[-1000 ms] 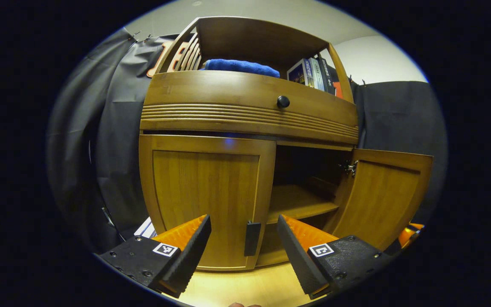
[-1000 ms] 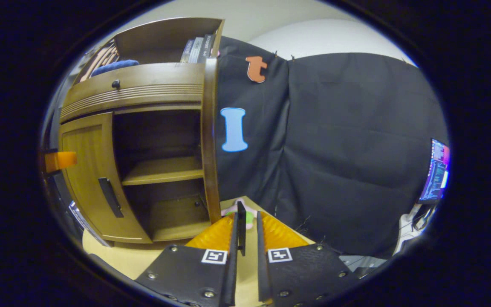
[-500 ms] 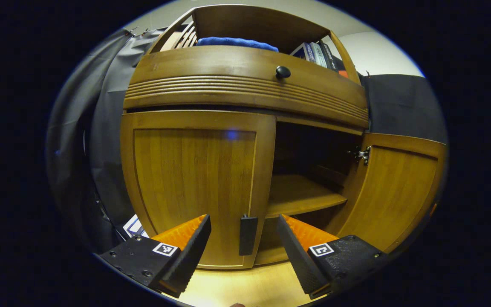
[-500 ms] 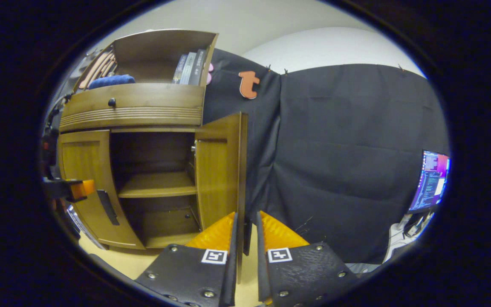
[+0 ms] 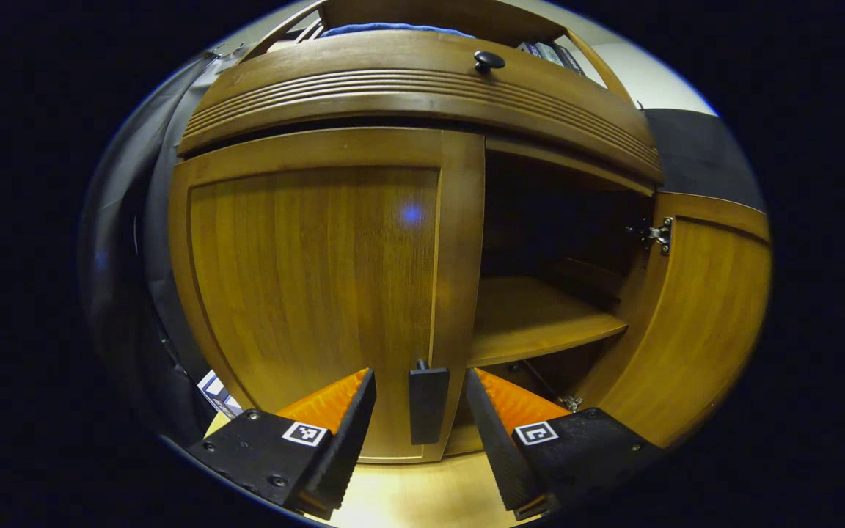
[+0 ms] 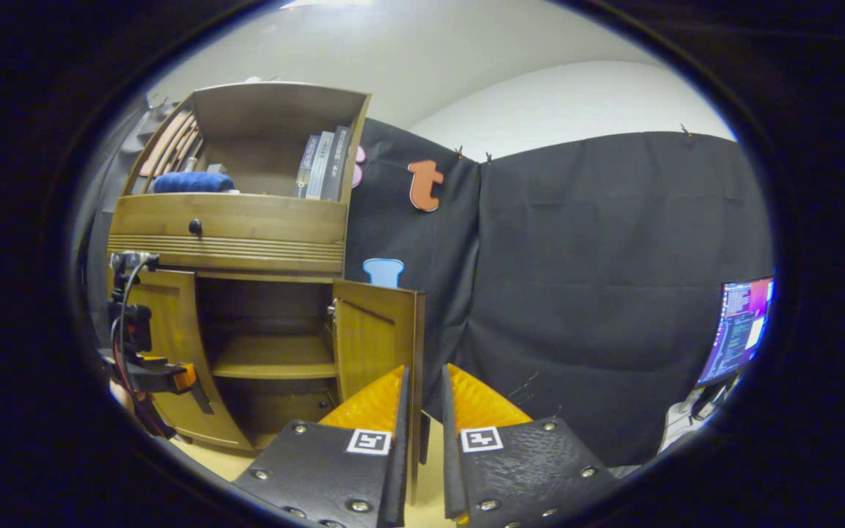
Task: Open the right door of the double-door shoe cabinet with the right hand, and open the left door with the left hand.
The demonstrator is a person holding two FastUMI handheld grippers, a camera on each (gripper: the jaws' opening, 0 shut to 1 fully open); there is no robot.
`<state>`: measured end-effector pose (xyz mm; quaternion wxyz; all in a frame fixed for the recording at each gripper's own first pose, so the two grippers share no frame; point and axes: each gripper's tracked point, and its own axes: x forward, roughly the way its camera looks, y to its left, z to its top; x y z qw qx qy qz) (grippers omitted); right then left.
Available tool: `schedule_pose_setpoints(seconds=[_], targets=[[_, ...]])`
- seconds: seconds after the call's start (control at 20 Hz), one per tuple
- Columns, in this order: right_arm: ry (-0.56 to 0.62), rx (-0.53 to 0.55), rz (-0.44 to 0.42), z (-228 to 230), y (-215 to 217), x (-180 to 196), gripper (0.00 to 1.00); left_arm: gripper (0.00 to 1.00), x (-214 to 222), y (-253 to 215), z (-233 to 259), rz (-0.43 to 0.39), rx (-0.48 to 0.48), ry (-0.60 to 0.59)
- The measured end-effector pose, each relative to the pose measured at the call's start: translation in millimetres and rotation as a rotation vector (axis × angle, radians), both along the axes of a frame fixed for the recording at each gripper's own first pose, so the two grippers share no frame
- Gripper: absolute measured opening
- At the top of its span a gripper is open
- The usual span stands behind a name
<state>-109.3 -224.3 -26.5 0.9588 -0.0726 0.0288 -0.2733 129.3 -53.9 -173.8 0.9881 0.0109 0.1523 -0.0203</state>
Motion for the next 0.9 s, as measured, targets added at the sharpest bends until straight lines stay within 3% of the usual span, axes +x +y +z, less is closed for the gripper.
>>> schedule_pose_setpoints(seconds=[0.2, 0.35, 0.4, 0.45, 0.5, 0.85, 0.9], targets=[[-0.016, -0.007, -0.012, 6.0, -4.5, 1.5, 0.20, 0.72, 14.5, -1.2, -15.3, 0.012, 0.002, 0.023], [-0.016, -0.005, -0.009, 6.6, -14.7, 7.3, 0.20, 0.57, 22.9, -4.4, -27.4, 0.005, 0.010, 0.045], [-0.011, -0.011, -0.008, 6.1, -15.1, 8.3, 0.20, 0.44, 26.0, -1.9, -29.1, 0.024, 0.019, 0.040], [-0.008, -0.018, -0.008, 6.4, -16.1, 10.4, 0.20, 0.45, 25.6, -2.5, -27.8, 0.031, 0.014, 0.032], [-0.007, -0.024, -0.007, 7.5, -16.8, 10.7, 0.21, 0.37, 27.5, -1.9, -27.2, 0.039, 0.010, 0.024], [-0.011, -0.007, 0.039, 7.6, -12.8, 23.4, 0.20, 0.29, 22.4, -0.8, -27.6, 0.042, -0.004, 0.011], [-0.007, -0.006, 0.049, 6.3, -10.6, 24.1, 0.21, 0.31, 21.3, -0.8, -26.4, 0.042, -0.009, 0.007]])
